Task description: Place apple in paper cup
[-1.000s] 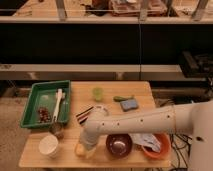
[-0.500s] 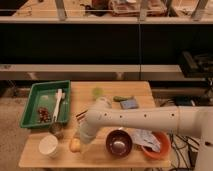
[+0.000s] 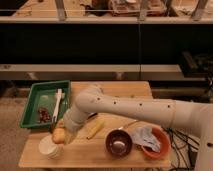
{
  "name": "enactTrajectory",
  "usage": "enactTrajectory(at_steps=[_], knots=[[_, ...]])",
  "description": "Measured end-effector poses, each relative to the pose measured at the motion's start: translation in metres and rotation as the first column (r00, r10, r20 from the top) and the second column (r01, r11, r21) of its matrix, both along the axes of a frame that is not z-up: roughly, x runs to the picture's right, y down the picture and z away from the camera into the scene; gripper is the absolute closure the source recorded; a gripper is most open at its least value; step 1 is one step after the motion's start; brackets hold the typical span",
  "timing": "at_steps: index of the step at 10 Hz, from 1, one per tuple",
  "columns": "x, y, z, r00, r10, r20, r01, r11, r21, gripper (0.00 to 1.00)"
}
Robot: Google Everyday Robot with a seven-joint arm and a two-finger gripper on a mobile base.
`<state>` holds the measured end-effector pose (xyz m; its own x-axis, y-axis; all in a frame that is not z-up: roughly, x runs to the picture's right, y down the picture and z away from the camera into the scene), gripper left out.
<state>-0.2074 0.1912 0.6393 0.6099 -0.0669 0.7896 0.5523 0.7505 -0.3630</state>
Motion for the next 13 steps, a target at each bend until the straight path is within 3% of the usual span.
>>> enactTrajectory(at_steps=[3,5,7,13], knots=[[-0.028,0.013,-0.001,0.998,-0.039,0.049,0.040,0.9991,-0.016,0.60],[-0.040,0.029,0.009,0.996,-0.065,0.062,0.067,0.9974,-0.027,0.45],[-0.048,0.037,0.013,0.995,-0.079,0.068,0.081,0.9959,-0.040,0.24],[-0.057,0.034,0.009,0.995,-0.066,0.071,0.070,0.9966,-0.044,0.20]])
